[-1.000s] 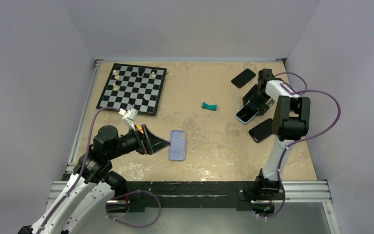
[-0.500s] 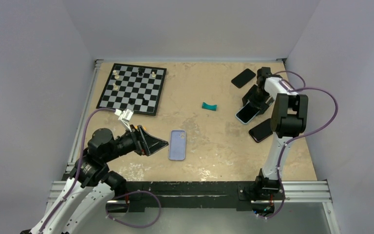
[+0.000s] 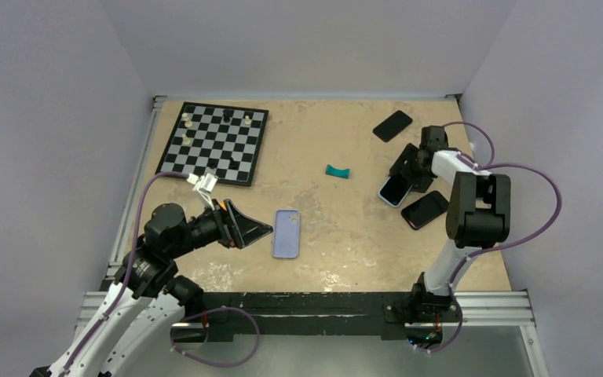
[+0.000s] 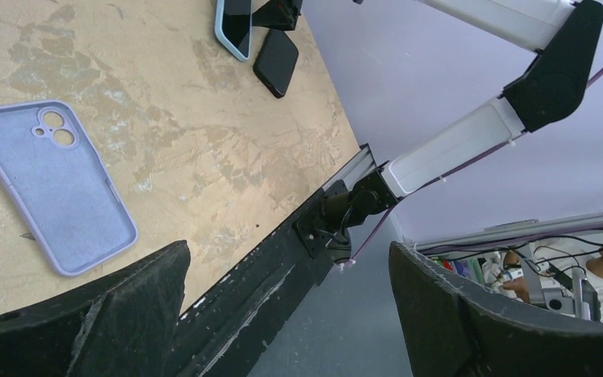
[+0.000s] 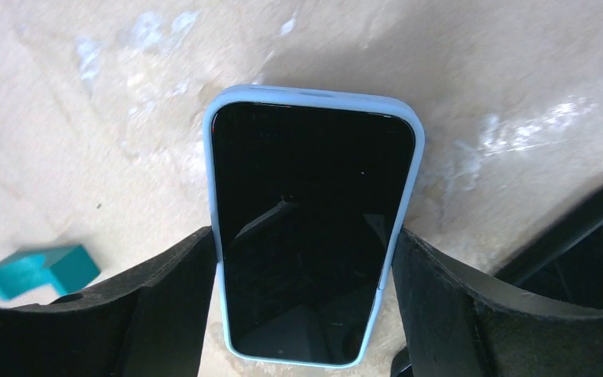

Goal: Take the phone out of the phone case
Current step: Pick up the phone at the center of the board.

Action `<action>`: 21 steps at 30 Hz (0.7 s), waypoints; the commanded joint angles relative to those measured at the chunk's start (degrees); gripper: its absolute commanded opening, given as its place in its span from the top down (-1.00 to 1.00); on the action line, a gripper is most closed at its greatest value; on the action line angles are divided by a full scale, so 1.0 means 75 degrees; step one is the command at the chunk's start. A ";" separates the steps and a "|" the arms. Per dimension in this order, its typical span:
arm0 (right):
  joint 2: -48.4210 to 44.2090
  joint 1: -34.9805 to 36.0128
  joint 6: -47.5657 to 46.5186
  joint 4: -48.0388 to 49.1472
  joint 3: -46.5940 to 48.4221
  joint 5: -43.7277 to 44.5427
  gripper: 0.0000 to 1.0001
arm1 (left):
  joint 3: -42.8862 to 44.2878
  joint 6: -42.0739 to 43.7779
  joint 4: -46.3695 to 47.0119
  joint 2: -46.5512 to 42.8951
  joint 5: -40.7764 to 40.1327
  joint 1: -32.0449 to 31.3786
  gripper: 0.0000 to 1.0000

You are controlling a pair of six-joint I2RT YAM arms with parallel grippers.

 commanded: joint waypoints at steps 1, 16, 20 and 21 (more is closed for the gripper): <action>-0.0872 0.0116 -0.0294 0.1348 -0.0525 -0.1032 1.00 | 0.0124 0.0093 0.0308 0.0257 -0.0108 -0.0023 -1.00; -0.2924 0.3568 -0.2340 0.3837 -0.1022 -0.0512 1.00 | 0.2313 0.0742 -0.2320 0.1598 -0.1791 0.0065 -1.00; -0.3279 0.4650 -0.3621 0.4230 -0.1077 -0.0412 1.00 | 0.2525 0.0561 -0.2502 0.1623 -0.1979 0.0394 -1.00; -0.3428 0.4853 -0.3934 0.4405 -0.1179 -0.0615 1.00 | 0.2525 0.0484 -0.2525 0.1584 -0.2040 0.0492 -1.00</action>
